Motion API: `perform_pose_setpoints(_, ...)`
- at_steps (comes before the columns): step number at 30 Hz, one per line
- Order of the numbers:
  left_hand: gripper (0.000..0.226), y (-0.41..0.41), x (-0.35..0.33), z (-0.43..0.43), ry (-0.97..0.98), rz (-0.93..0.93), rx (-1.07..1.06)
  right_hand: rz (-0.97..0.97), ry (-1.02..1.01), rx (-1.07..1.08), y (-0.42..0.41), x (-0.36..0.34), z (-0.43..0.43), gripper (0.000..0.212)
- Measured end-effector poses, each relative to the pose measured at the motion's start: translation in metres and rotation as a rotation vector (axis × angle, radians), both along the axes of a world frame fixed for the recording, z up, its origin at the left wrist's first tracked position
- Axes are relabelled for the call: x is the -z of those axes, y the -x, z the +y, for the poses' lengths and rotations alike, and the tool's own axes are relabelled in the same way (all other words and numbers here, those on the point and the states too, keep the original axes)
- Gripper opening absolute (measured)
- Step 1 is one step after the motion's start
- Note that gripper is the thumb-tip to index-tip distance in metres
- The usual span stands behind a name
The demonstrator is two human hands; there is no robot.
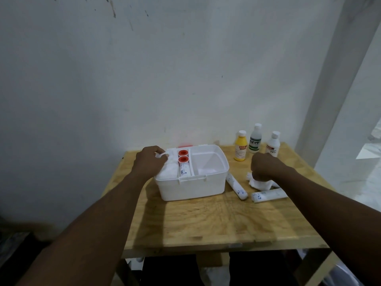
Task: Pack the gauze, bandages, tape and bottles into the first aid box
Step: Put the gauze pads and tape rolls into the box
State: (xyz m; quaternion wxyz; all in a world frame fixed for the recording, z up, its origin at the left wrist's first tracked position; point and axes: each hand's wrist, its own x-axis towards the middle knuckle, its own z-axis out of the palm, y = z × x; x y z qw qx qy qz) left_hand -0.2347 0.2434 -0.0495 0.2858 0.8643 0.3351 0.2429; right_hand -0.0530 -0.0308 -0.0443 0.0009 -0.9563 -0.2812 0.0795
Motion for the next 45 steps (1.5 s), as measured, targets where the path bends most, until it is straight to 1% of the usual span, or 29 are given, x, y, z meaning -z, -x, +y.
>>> perform_pose_setpoints(2, 0.026, 0.001, -0.001, 0.000, 0.012, -0.034, 0.001, -0.008, -0.083, 0.019, -0.003, 0.001, 0.001, 0.008)
perform_pose_setpoints(4, 0.024, 0.002, -0.003, -0.001, 0.020, -0.071, 0.002, -0.008, -0.215, 0.070, -0.008, -0.004, 0.005, 0.014)
perform_pose_setpoints(5, 0.022, 0.003, -0.004, 0.000, 0.028, -0.083, 0.009, -0.047, -0.303, 0.098, -0.008, -0.012, 0.008, 0.018)
perform_pose_setpoints(7, 0.020, 0.005, -0.007, 0.001, 0.070, -0.099, 0.042, -0.182, -0.548, 0.136, -0.003, -0.034, 0.016, 0.020)
perform_pose_setpoints(8, 0.019, 0.006, -0.009, 0.002, 0.104, -0.103, 0.061, -0.218, -0.692, 0.136, 0.002, -0.047, 0.022, 0.019)
perform_pose_setpoints(9, 0.019, 0.007, -0.011, 0.004, 0.152, -0.107, 0.077, -0.210, -0.822, 0.116, 0.009, -0.059, 0.029, 0.019)
perform_pose_setpoints(11, 0.019, 0.009, -0.015, 0.011, 0.272, -0.117, 0.096, -0.072, -1.010, 0.037, 0.031, -0.078, 0.047, 0.016)
perform_pose_setpoints(13, 0.016, 0.013, -0.017, 0.016, 0.353, -0.113, 0.112, 0.169, -1.090, -0.067, 0.059, -0.083, 0.068, 0.012)
perform_pose_setpoints(15, 0.014, 0.017, -0.017, 0.019, 0.397, -0.109, 0.133, 0.341, -1.045, -0.149, 0.086, -0.076, 0.090, 0.010)
perform_pose_setpoints(17, 0.015, 0.021, -0.016, 0.019, 0.418, -0.124, 0.156, 0.384, -0.948, -0.194, 0.104, -0.061, 0.109, 0.012)
perform_pose_setpoints(19, 0.016, 0.023, -0.014, 0.017, 0.411, -0.138, 0.175, 0.334, -0.877, -0.216, 0.114, -0.046, 0.123, 0.014)
perform_pose_setpoints(24, 0.015, 0.023, -0.005, 0.018, 0.403, -0.204, 0.170, 0.209, -0.795, -0.278, 0.116, -0.023, 0.133, 0.020)
perform_pose_setpoints(27, 0.015, 0.021, -0.002, 0.019, 0.387, -0.215, 0.160, 0.107, -0.819, -0.327, 0.117, -0.015, 0.132, 0.028)
perform_pose_setpoints(28, 0.015, 0.021, -0.002, 0.019, 0.388, -0.214, 0.156, 0.071, -0.837, -0.342, 0.117, -0.013, 0.132, 0.026)
perform_pose_setpoints(31, 0.014, 0.021, -0.001, 0.018, 0.373, -0.218, 0.151, -0.027, -0.873, -0.440, 0.119, -0.009, 0.133, 0.012)
perform_pose_setpoints(32, 0.014, 0.020, -0.001, 0.018, 0.346, -0.222, 0.148, -0.045, -0.866, -0.485, 0.120, -0.009, 0.132, 0.012)
perform_pose_setpoints(36, 0.006, 0.015, 0.004, 0.016, 0.213, -0.238, 0.105, -0.086, -0.779, -0.589, 0.120, -0.008, 0.129, 0.020)
perform_pose_setpoints(38, 0.005, 0.014, 0.006, 0.016, 0.197, -0.245, 0.101, -0.080, -0.753, -0.588, 0.118, -0.006, 0.130, 0.020)
perform_pose_setpoints(45, 0.012, 0.010, 0.009, 0.018, 0.161, -0.249, 0.077, -0.078, -0.743, -0.569, 0.114, -0.005, 0.130, 0.020)
